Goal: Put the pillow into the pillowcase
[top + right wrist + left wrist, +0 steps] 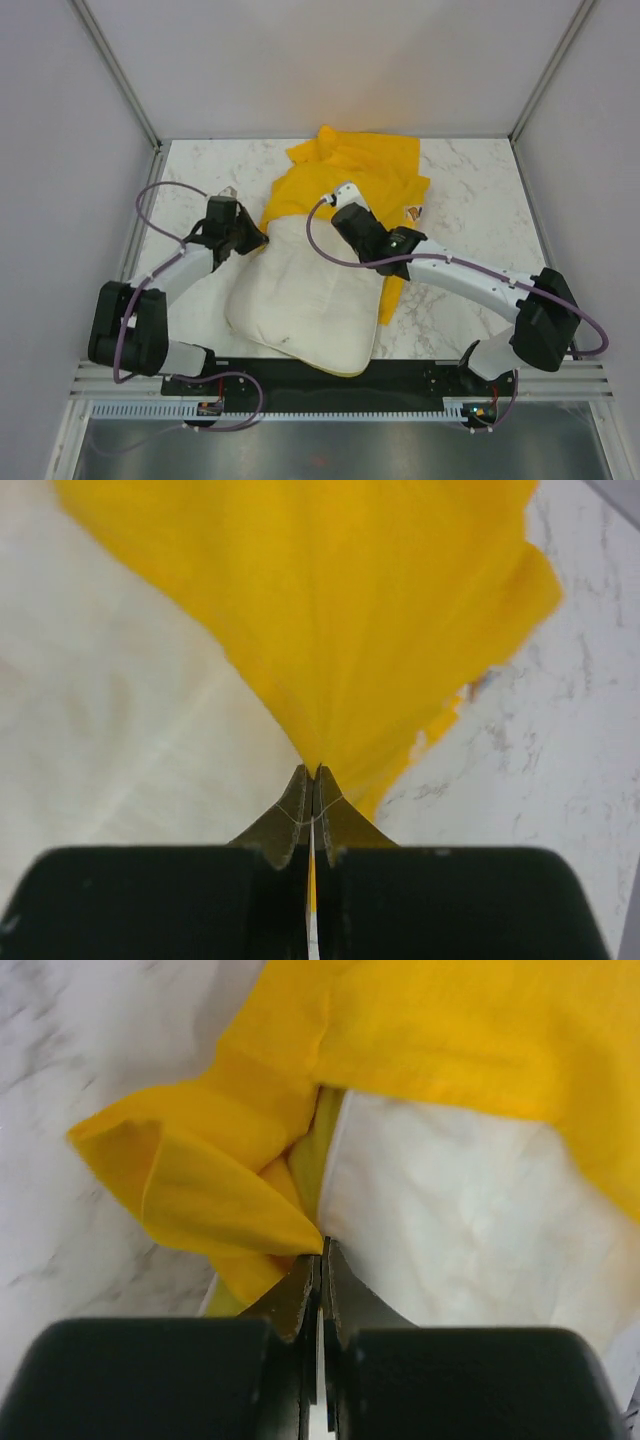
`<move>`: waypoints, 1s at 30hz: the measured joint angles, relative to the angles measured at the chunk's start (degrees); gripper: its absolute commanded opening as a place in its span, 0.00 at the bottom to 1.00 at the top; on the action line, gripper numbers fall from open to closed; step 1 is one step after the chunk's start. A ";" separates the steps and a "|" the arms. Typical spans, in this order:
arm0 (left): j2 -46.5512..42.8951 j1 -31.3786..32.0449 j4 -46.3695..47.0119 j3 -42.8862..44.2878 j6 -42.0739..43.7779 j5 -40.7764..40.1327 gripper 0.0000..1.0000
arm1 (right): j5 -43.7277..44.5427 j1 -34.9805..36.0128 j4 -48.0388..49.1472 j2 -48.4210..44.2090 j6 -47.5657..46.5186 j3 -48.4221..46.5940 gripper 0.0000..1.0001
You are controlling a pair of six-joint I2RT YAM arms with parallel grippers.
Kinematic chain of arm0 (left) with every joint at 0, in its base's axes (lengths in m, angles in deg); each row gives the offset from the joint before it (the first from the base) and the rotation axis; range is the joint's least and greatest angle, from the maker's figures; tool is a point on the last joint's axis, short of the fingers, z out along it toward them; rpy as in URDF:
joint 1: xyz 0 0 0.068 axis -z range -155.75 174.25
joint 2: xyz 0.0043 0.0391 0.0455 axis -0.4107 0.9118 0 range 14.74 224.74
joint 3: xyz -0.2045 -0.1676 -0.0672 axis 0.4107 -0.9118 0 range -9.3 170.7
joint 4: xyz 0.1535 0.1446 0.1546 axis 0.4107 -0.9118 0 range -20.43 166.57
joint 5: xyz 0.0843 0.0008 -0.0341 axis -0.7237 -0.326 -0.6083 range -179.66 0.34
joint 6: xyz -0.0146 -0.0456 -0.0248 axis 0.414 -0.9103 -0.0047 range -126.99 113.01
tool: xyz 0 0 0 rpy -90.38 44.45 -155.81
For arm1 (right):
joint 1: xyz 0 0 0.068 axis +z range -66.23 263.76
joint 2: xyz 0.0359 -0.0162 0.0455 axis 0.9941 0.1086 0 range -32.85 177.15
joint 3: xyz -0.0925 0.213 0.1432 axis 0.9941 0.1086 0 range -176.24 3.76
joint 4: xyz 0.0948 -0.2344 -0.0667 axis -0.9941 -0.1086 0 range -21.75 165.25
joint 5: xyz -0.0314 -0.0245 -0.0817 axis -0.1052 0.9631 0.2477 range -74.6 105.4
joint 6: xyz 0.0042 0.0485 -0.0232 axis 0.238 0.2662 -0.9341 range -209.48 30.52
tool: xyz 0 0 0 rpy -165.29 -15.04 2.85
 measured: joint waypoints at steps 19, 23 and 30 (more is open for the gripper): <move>12.37 5.46 -12.35 30.99 6.49 -3.19 0.87 | -7.78 12.15 -12.61 -5.95 12.66 3.19 0.72; 3.37 1.73 -16.44 24.28 6.32 -7.39 1.00 | -3.19 12.09 -13.49 -1.49 12.63 -0.76 0.72; -11.39 -5.55 -19.28 12.35 4.92 -10.93 1.00 | 2.99 10.86 -13.62 12.83 12.00 -8.07 0.73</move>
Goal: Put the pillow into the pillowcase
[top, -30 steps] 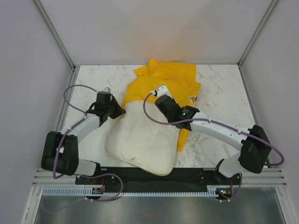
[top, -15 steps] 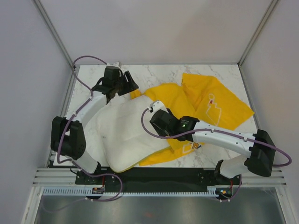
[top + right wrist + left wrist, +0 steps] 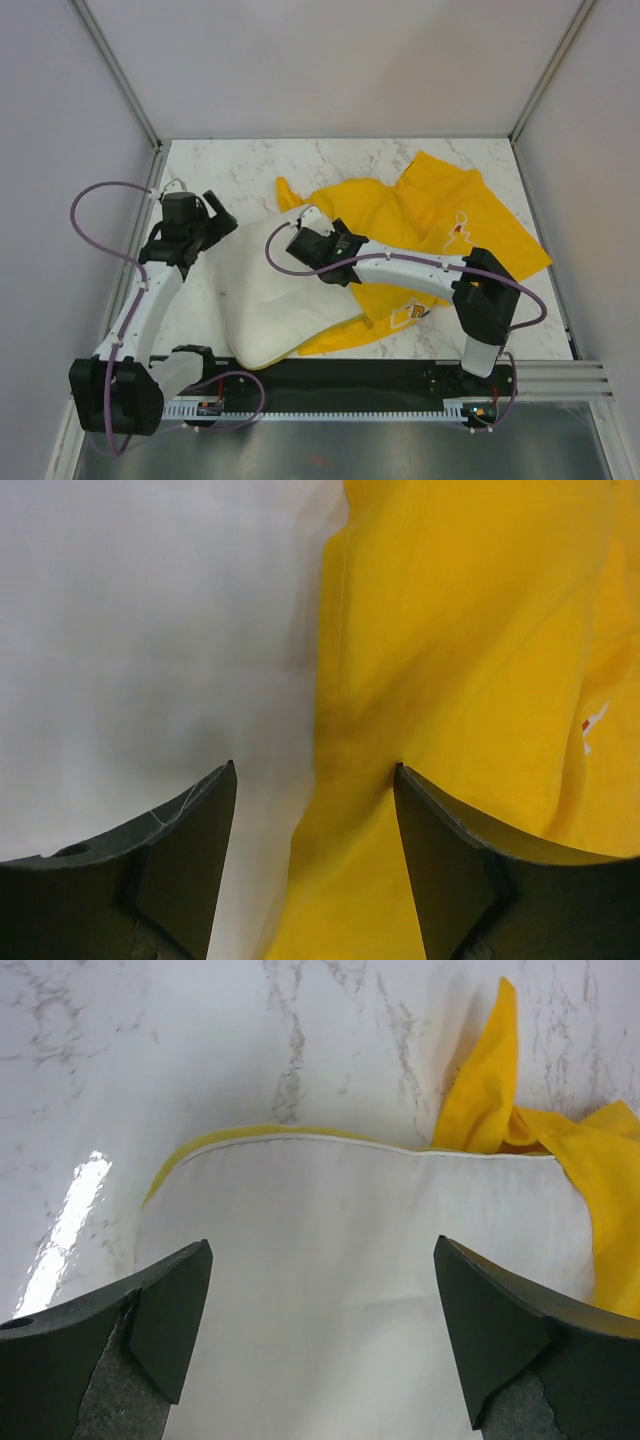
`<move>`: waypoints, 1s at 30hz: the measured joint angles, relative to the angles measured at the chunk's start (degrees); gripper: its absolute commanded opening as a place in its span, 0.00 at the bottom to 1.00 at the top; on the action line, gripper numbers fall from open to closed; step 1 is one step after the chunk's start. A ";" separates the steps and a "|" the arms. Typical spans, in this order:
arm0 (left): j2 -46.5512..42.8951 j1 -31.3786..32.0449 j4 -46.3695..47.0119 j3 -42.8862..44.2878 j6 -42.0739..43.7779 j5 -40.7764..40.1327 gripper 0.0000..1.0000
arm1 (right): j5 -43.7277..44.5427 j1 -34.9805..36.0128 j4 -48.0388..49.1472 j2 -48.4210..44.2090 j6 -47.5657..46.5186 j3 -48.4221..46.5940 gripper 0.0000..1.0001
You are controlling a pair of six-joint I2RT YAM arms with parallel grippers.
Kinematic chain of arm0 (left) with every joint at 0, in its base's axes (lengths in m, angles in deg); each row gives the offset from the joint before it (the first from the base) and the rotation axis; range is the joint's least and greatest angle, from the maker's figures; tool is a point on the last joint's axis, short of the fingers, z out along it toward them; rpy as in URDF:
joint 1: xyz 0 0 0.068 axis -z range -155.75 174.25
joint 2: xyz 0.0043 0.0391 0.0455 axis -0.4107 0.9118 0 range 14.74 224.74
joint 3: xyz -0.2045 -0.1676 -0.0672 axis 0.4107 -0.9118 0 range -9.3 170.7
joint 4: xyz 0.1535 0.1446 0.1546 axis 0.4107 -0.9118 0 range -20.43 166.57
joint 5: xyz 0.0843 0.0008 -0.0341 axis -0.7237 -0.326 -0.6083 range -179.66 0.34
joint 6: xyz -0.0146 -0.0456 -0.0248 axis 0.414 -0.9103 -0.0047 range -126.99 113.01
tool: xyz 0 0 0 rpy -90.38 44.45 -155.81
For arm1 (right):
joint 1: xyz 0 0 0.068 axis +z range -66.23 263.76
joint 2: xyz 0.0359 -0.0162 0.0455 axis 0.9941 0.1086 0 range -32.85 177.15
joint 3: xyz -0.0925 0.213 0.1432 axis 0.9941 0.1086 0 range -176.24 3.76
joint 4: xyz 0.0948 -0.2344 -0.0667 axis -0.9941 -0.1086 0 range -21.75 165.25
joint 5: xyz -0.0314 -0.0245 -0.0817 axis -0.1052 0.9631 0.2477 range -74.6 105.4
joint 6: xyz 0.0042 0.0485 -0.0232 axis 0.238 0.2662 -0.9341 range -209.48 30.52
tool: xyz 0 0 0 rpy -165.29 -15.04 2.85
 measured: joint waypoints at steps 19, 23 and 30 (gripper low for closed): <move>-14.21 -1.84 -2.51 -21.29 -8.46 -3.76 1.00 | 13.11 -6.88 -4.11 8.41 2.34 -5.86 0.00; -14.27 -1.84 -0.09 -23.71 -8.52 -1.60 1.00 | 14.12 -6.93 -4.52 6.82 2.10 -6.49 0.00; -12.83 -1.66 10.75 -29.70 -9.84 6.32 0.85 | 9.99 -6.95 -3.56 6.38 0.68 -7.30 0.00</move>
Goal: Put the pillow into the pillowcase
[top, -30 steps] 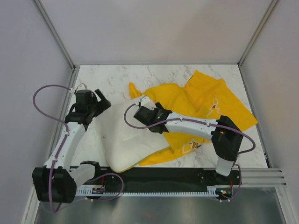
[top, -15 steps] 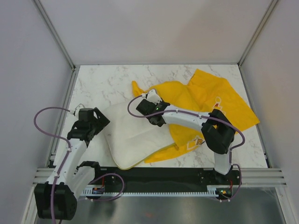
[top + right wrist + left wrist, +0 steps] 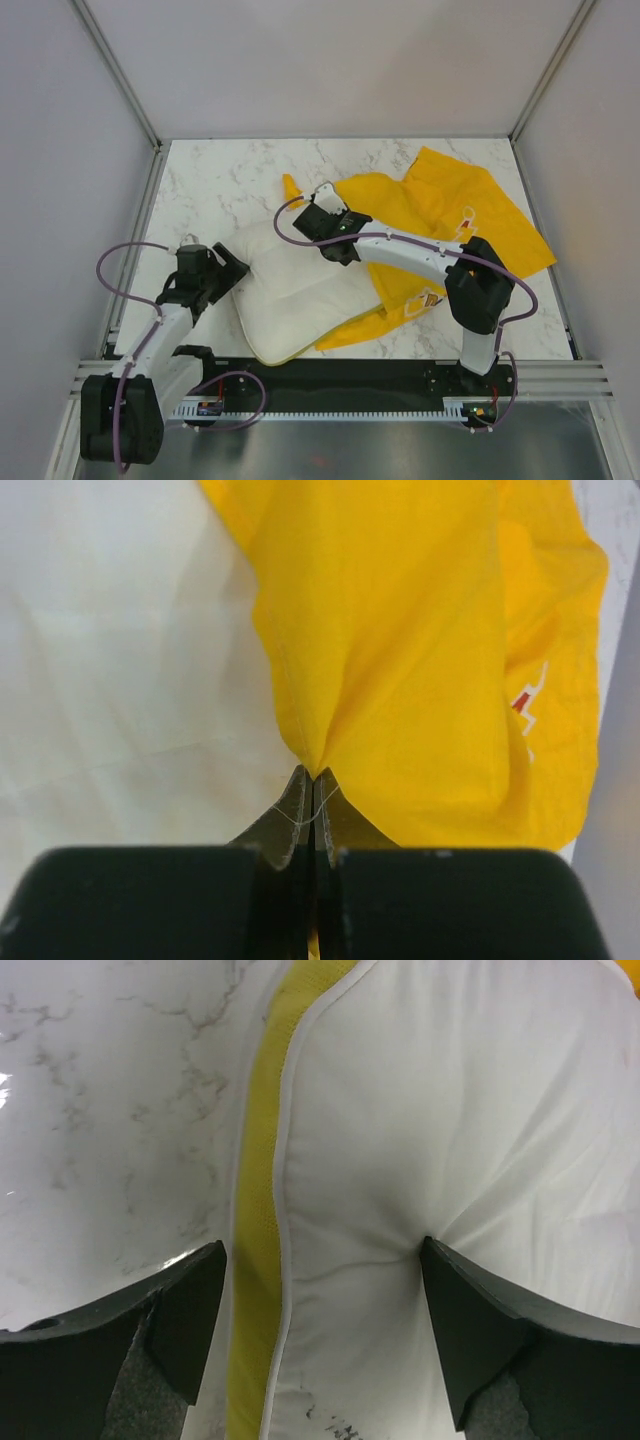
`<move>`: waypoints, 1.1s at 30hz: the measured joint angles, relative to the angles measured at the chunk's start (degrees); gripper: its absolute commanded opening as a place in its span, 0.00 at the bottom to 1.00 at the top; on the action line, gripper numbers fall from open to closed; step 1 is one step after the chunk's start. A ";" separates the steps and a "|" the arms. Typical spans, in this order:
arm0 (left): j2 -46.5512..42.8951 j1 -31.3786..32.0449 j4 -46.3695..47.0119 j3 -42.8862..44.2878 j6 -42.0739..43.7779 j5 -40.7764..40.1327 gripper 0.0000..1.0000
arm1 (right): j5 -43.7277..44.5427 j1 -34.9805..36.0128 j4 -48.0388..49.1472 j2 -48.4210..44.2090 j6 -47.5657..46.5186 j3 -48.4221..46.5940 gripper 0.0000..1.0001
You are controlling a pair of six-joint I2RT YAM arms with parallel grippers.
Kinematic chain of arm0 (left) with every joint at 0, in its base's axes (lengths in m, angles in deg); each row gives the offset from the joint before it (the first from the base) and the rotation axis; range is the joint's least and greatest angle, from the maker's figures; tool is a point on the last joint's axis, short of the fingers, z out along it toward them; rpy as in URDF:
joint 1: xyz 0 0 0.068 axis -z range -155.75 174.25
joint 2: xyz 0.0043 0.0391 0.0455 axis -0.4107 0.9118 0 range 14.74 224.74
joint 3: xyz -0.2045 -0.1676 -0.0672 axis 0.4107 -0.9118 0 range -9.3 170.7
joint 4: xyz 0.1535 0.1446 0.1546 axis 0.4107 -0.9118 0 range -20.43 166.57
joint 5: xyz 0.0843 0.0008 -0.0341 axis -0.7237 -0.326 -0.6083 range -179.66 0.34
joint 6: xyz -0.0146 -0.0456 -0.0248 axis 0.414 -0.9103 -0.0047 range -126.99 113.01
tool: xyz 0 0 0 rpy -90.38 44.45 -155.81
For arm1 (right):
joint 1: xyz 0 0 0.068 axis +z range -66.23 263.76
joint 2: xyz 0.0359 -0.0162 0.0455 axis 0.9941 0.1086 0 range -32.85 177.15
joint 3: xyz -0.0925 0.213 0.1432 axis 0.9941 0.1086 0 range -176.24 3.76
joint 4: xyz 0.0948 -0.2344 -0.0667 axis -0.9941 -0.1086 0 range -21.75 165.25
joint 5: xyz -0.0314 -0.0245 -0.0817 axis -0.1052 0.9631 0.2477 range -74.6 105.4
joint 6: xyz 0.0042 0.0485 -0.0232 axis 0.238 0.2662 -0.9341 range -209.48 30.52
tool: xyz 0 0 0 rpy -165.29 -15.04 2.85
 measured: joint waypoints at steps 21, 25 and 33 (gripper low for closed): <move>9.42 10.86 5.79 17.14 -3.37 9.73 0.02 | -23.12 -6.51 -1.40 -1.57 -2.05 -11.02 0.00; 8.52 11.56 1.33 36.06 -2.67 11.13 0.02 | -27.56 -9.05 -3.50 -2.40 -1.99 -18.78 0.00; 11.67 13.03 -5.64 66.84 -2.69 15.30 0.02 | -38.82 -8.96 -3.85 -5.66 0.52 -26.91 0.00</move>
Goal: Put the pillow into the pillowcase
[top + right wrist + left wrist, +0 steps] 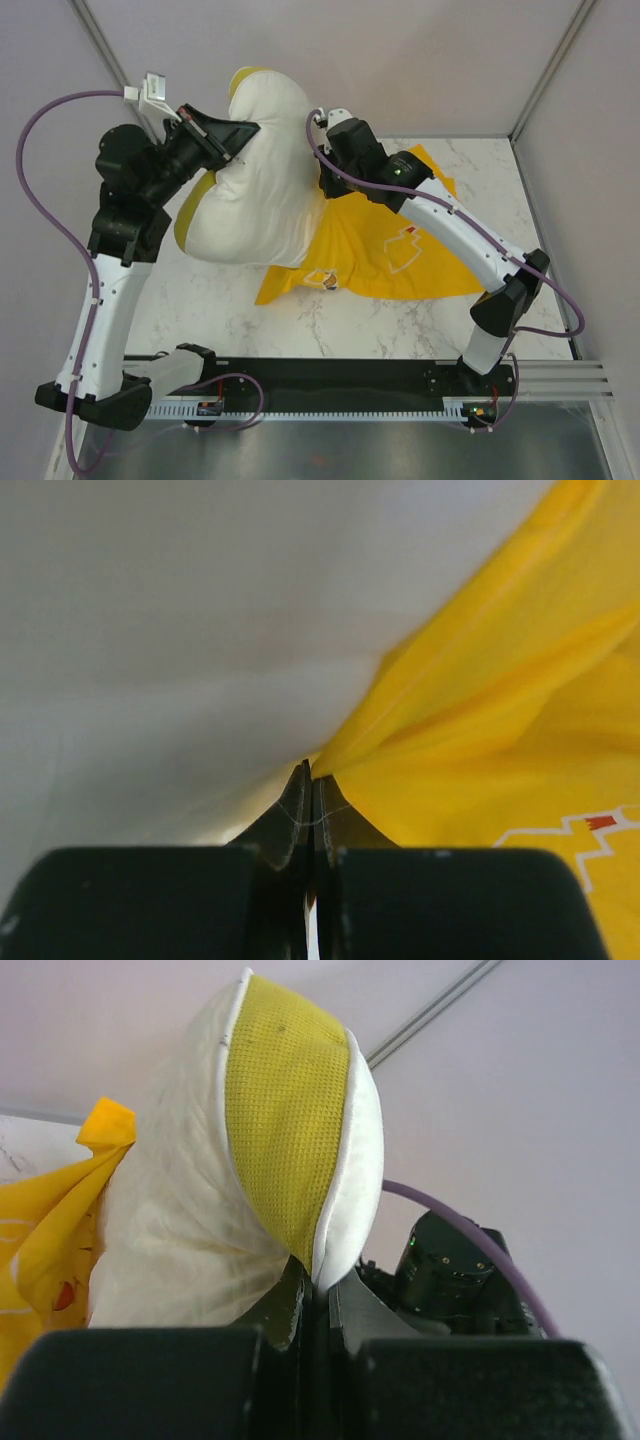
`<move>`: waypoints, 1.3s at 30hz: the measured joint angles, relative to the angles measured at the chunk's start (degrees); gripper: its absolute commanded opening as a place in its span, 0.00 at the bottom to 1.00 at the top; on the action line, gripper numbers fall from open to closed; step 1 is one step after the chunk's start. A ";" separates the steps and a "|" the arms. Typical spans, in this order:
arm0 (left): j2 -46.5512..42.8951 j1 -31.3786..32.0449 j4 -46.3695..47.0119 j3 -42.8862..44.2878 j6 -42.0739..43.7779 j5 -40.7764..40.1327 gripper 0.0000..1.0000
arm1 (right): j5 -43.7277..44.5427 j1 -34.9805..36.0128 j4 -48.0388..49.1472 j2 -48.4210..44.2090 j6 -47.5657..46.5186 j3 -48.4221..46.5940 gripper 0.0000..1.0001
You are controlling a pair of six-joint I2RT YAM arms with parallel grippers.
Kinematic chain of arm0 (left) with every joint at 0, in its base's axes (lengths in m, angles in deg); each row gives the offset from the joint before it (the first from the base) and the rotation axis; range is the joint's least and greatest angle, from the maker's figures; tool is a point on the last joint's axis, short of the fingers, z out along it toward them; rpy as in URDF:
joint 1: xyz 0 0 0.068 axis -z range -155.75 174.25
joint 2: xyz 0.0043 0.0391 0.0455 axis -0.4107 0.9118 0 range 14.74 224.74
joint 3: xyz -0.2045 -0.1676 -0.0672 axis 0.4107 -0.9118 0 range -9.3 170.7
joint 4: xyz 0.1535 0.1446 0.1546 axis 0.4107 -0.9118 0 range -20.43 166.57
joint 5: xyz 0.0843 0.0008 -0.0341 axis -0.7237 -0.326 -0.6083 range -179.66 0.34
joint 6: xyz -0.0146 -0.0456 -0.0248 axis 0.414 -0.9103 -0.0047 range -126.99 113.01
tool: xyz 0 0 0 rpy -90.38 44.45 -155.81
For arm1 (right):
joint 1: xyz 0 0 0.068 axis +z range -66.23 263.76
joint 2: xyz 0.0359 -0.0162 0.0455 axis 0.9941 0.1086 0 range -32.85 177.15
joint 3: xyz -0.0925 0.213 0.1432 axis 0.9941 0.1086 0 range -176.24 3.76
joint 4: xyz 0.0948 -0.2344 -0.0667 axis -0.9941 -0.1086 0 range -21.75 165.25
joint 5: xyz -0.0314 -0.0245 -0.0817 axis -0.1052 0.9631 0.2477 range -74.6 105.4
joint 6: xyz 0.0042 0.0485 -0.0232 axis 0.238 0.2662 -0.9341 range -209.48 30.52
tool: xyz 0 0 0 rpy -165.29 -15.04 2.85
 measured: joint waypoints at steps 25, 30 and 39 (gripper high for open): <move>15.45 3.65 -18.67 20.70 -4.17 -1.70 0.02 | -23.47 -2.56 6.80 -4.70 18.80 -11.15 0.00; 13.88 3.91 -19.08 27.43 -4.42 -2.14 0.02 | -25.03 -2.27 8.35 -7.08 19.78 -11.10 0.00; 4.39 4.61 -20.39 31.65 -6.14 -1.01 0.02 | -24.22 -1.81 21.29 -24.06 20.70 23.43 0.00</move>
